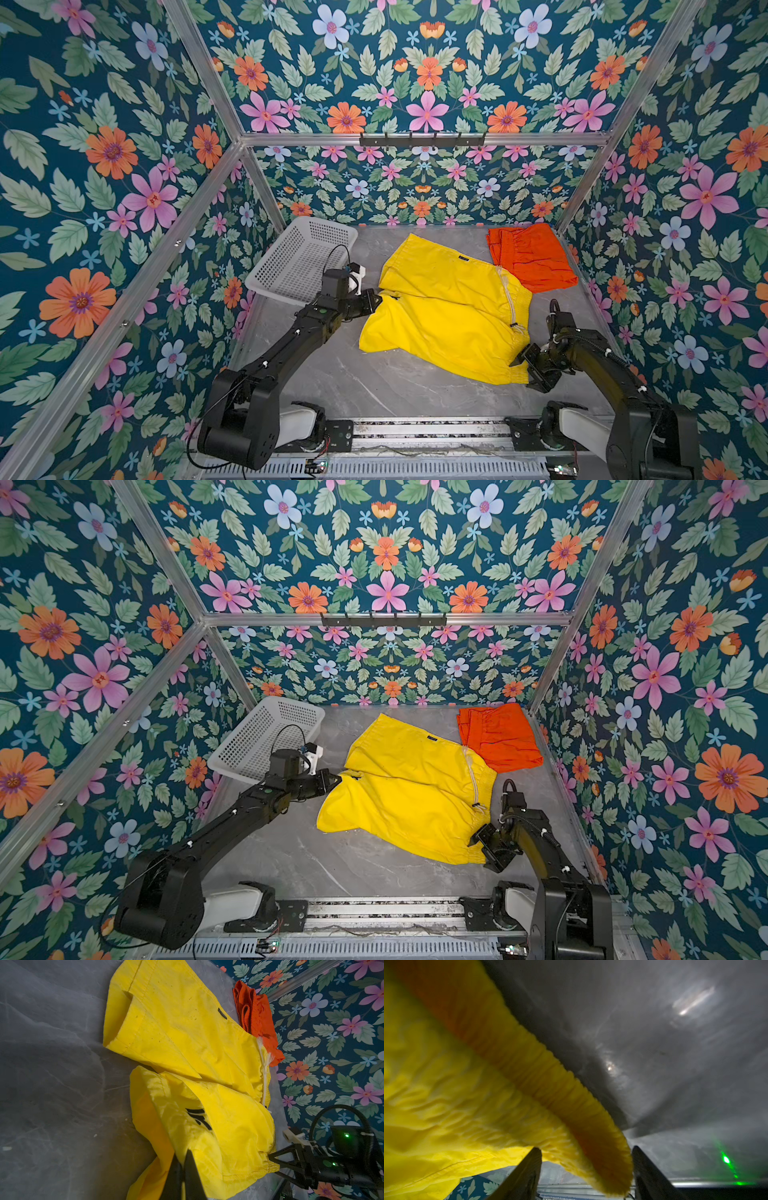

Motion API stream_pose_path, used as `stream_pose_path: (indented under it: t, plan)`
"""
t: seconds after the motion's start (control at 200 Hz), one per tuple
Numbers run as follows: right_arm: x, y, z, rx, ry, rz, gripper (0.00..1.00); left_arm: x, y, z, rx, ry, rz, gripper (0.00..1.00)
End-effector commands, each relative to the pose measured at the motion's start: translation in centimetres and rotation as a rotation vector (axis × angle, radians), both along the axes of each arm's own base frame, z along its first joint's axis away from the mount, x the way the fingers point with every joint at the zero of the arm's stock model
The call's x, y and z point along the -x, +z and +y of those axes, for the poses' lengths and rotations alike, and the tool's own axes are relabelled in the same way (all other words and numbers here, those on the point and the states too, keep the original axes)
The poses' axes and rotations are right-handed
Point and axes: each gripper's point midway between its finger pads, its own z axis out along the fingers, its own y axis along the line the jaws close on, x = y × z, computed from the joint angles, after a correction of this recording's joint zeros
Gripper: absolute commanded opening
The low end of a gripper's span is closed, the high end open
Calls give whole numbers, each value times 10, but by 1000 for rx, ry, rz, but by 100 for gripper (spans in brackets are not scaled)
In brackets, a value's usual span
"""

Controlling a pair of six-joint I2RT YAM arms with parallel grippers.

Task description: Fold and stack the shorts

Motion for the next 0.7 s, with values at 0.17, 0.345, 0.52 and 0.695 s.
stream_pose_path:
  t: [0.17,0.345,0.52,0.695]
  plan:
    - [-59,70,-3,15,14,-306,15,-11,49,18,-58,55,-127,0]
    - [-104,181,-10,81,85,-592,1,-27,115,63,-151,161,-281,0]
    - [-136,289,-7,114,171,-860,0,-33,194,99,-324,227,-464,0]
    - [-141,384,5,113,244,-1137,0,-17,274,126,-449,327,-678,0]
